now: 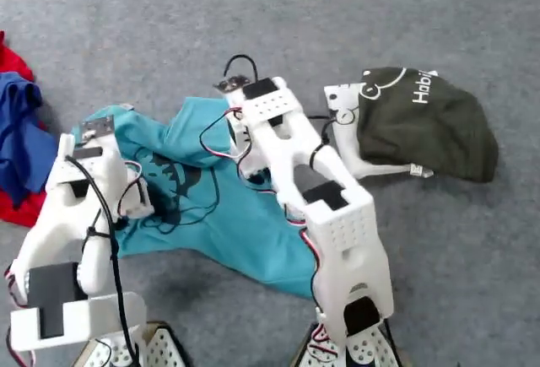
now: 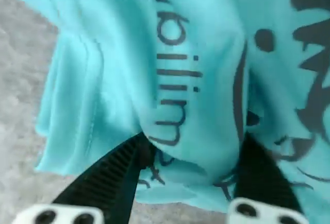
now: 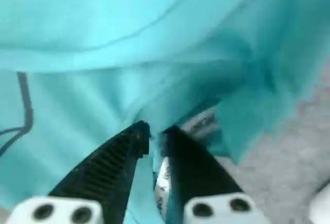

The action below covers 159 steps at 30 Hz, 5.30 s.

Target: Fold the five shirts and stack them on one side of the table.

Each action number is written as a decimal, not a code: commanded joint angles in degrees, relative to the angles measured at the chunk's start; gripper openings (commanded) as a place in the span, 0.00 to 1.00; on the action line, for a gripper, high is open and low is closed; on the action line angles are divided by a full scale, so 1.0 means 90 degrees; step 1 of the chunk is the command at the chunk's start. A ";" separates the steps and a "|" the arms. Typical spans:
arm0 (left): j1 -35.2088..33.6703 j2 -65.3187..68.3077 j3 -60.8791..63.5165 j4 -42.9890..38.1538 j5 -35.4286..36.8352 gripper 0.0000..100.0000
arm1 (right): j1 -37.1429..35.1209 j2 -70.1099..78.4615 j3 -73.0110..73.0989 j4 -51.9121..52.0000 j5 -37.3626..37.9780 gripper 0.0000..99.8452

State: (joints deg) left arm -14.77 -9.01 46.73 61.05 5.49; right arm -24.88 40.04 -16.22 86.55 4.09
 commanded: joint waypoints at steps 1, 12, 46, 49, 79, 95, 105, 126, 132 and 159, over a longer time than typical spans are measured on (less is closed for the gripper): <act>0.0015 -0.0176 0.0103 -0.0059 -0.0596 0.07 | -0.0029 0.0190 -0.0005 0.0391 -0.0059 0.02; -0.0952 -0.0254 -0.0239 0.2090 -0.2901 0.03 | 0.0830 -0.1128 0.1158 0.1612 0.1153 0.01; -0.4342 -0.0244 -0.4547 0.4415 -0.3790 0.30 | 0.0029 0.2037 -0.6266 0.1436 0.0488 0.17; -0.3893 -0.0244 -0.5123 0.4415 -0.2901 0.30 | -0.0049 0.2867 -0.7380 0.1162 0.0469 0.17; -0.1128 0.6632 -1.1131 0.4425 0.4513 0.16 | -0.0107 0.3453 -0.7009 0.1592 0.0039 0.16; -0.0972 0.5451 -1.1873 0.4425 0.3556 0.03 | 0.1192 0.0532 -0.4127 0.1612 0.0596 0.02; -0.1128 0.5236 -1.1287 0.4425 0.2589 0.08 | -0.0420 0.0513 -0.3238 0.0742 -0.0733 0.39; -0.1900 0.3321 -0.8650 0.4425 0.0713 0.29 | 0.0860 0.1060 -0.2222 0.1641 0.0029 0.01; -0.1900 0.2315 -0.7067 0.4415 -0.0039 0.29 | 0.1612 -0.0737 0.0063 0.1612 0.0635 0.01; 0.0044 0.2901 -0.6764 0.2374 0.2042 0.29 | 0.2335 -0.2349 0.2564 0.0811 0.1788 0.09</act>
State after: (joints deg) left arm -16.18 13.76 -8.75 84.26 18.24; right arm -4.40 19.74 10.59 93.32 21.05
